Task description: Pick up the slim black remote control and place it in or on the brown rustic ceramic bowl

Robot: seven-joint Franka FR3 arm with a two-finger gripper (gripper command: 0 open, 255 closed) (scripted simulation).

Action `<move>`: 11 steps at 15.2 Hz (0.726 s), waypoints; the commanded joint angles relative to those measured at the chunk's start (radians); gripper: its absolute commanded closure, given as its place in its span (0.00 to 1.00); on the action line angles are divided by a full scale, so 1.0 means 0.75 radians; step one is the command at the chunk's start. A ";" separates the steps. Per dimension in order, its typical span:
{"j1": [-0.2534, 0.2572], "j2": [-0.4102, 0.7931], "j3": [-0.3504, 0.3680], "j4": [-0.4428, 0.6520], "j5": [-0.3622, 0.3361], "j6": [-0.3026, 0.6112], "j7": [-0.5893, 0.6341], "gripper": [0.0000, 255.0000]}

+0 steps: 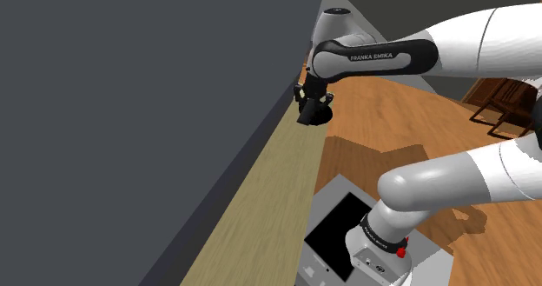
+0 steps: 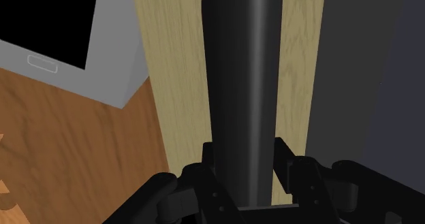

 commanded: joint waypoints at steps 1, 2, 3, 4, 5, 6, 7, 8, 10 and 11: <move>-0.040 0.062 -0.032 0.030 -0.035 0.037 -0.043 1.00; -0.059 0.092 -0.048 0.048 -0.052 0.051 -0.064 1.00; -0.077 0.123 -0.063 0.067 -0.067 0.064 -0.085 1.00; -0.095 0.154 -0.079 0.088 -0.082 0.077 -0.106 1.00; -0.112 0.187 -0.093 0.111 -0.097 0.089 -0.126 1.00; -0.129 0.220 -0.108 0.135 -0.111 0.100 -0.145 1.00; -0.145 0.254 -0.122 0.160 -0.125 0.110 -0.164 1.00; -0.160 0.288 -0.135 0.188 -0.138 0.119 -0.183 1.00; -0.189 0.359 -0.162 0.247 -0.163 0.134 -0.219 1.00; -0.203 0.395 -0.174 0.279 -0.174 0.140 -0.237 1.00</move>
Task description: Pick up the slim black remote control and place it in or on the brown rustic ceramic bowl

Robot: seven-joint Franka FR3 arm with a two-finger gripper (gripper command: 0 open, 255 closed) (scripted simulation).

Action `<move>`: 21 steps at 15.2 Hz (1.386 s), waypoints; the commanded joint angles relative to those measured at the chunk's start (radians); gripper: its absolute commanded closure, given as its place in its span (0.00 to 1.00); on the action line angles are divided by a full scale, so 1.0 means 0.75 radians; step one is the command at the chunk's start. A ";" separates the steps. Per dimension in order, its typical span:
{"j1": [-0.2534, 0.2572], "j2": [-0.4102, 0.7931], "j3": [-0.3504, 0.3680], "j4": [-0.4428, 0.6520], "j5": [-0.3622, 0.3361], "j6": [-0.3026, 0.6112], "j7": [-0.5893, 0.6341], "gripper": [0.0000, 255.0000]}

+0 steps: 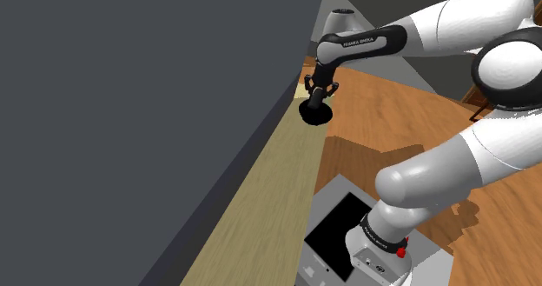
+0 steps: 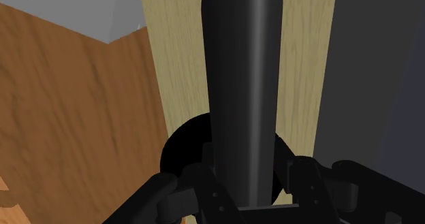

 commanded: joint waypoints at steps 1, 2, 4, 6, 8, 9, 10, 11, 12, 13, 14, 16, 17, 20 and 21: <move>-0.029 0.078 -0.025 0.065 -0.025 0.018 -0.037 1.00; -0.041 0.115 -0.037 0.100 -0.035 0.022 -0.055 1.00; -0.064 0.190 -0.060 0.174 -0.053 0.026 -0.090 1.00; -0.085 0.267 -0.080 0.254 -0.068 0.027 -0.124 1.00; -0.105 0.346 -0.100 0.341 -0.080 0.023 -0.158 1.00; -0.112 0.379 -0.107 0.379 -0.085 0.020 -0.172 1.00; -0.113 0.384 -0.107 0.366 -0.088 0.036 -0.168 1.00; -0.113 0.390 -0.107 0.355 -0.092 0.053 -0.164 1.00; -0.113 0.395 -0.108 0.343 -0.095 0.070 -0.159 1.00; -0.113 0.401 -0.108 0.332 -0.099 0.087 -0.155 1.00; -0.113 0.408 -0.108 0.321 -0.103 0.103 -0.150 1.00; -0.113 0.421 -0.109 0.300 -0.112 0.136 -0.140 1.00; -0.113 0.428 -0.109 0.290 -0.116 0.153 -0.135 1.00; -0.114 0.449 -0.111 0.264 -0.130 0.199 -0.121 1.00; -0.114 0.449 -0.111 0.263 -0.130 0.199 -0.121 1.00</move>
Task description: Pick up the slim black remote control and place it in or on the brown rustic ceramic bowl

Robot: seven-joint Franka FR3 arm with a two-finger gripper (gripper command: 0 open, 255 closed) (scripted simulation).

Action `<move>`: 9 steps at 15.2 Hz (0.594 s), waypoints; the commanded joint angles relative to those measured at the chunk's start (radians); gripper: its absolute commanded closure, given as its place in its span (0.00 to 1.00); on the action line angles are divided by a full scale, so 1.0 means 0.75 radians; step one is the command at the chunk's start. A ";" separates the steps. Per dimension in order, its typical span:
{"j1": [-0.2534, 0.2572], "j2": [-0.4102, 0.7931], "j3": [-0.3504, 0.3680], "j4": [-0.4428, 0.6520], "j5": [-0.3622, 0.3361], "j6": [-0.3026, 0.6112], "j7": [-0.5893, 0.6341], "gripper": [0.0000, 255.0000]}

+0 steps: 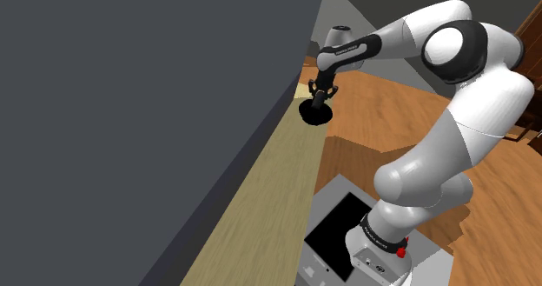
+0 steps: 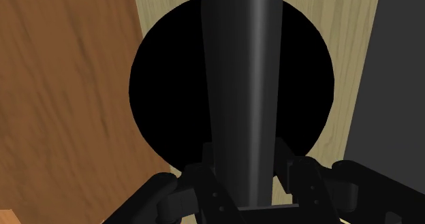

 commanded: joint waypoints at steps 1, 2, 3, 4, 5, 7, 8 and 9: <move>0.001 0.005 0.000 -0.005 -0.003 0.010 0.004 1.00; 0.001 0.005 0.000 -0.005 -0.003 0.010 0.004 1.00; 0.001 0.005 0.000 -0.005 -0.003 0.010 0.004 1.00; 0.001 0.005 0.000 -0.005 -0.003 0.010 0.004 1.00; 0.001 0.005 0.000 -0.005 -0.003 0.010 0.004 1.00; 0.001 0.005 0.000 -0.005 -0.003 0.010 0.004 1.00; 0.001 0.005 0.000 -0.005 -0.003 0.010 0.005 0.00; 0.001 0.005 0.000 -0.005 -0.003 0.010 0.004 0.00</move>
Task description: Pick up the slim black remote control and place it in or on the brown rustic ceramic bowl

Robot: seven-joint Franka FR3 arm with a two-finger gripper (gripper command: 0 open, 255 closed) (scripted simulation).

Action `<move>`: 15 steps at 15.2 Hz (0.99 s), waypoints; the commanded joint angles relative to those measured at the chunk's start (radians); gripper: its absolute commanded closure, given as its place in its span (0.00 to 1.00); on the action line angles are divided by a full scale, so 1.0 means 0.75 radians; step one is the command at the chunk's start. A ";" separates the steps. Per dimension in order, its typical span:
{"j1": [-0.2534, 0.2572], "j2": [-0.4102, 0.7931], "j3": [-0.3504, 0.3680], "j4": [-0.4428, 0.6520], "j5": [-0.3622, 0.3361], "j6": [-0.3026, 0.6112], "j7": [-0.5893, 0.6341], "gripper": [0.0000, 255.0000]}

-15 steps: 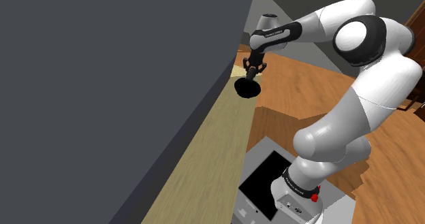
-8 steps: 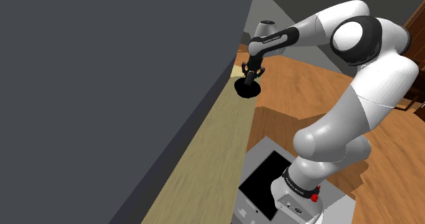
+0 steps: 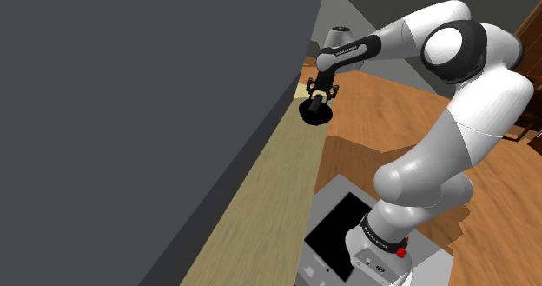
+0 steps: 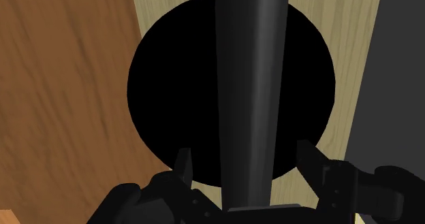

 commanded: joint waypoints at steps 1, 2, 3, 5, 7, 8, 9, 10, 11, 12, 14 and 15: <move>0.000 0.000 0.000 0.000 0.000 0.000 0.000 0.00; 0.000 0.000 0.000 0.000 0.000 0.000 0.000 0.00; 0.000 0.000 0.000 0.000 0.000 0.000 0.000 0.00; 0.002 -0.027 0.004 0.013 0.013 -0.039 -0.008 0.00; 0.007 -0.076 0.010 0.044 0.036 -0.117 -0.023 0.00; 0.009 -0.094 0.012 0.058 0.044 -0.149 -0.028 0.00; 0.009 -0.094 0.012 0.058 0.044 -0.149 -0.028 0.00; 0.009 -0.094 0.012 0.058 0.044 -0.149 -0.028 0.00; 0.009 -0.094 0.012 0.058 0.044 -0.149 -0.028 0.00; 0.009 -0.094 0.012 0.058 0.044 -0.149 -0.028 0.00; 0.009 -0.094 0.012 0.058 0.044 -0.149 -0.028 0.00; 0.009 -0.094 0.012 0.058 0.044 -0.149 -0.028 0.00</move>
